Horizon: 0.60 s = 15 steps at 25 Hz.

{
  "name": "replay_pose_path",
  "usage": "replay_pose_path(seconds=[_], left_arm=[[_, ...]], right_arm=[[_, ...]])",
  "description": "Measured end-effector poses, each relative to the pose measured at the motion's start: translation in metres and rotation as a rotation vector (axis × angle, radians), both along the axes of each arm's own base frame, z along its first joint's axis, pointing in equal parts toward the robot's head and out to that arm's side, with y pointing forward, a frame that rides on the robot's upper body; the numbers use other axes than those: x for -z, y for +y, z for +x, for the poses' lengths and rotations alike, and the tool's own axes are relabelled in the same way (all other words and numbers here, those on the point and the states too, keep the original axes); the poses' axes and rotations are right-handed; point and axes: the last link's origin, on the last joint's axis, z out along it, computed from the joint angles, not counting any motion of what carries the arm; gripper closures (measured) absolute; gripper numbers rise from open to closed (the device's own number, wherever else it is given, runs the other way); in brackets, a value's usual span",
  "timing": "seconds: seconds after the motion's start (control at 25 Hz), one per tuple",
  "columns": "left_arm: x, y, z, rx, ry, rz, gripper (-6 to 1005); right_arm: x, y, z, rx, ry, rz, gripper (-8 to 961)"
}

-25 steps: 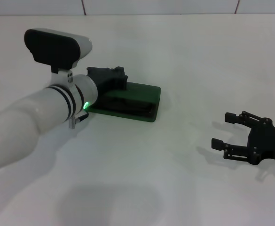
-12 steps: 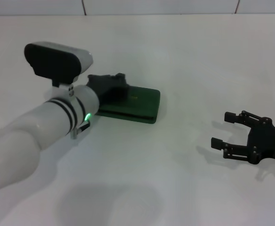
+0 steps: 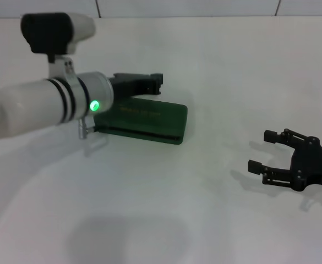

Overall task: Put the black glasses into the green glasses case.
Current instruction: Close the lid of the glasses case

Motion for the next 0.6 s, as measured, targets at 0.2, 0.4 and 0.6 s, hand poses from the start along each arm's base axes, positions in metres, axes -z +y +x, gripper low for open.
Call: replay_pose_path(seconds=[0.2,0.4,0.6], left_arm=[[-0.027,0.008,-0.007,0.102,-0.245,-0.078,999],[-0.041,0.002,-0.032,0.261,-0.291,0.023,998],[-0.046,-0.017,-0.057,0.478,-0.106,0.181,934]], right_arm=[[0.0,0.001,-0.001,-0.003,0.0,0.0,70],[0.0,0.001,-0.001,-0.005,-0.001,-0.001,70],[-0.001,0.002,-0.001,-0.012,-0.007,0.007,70]])
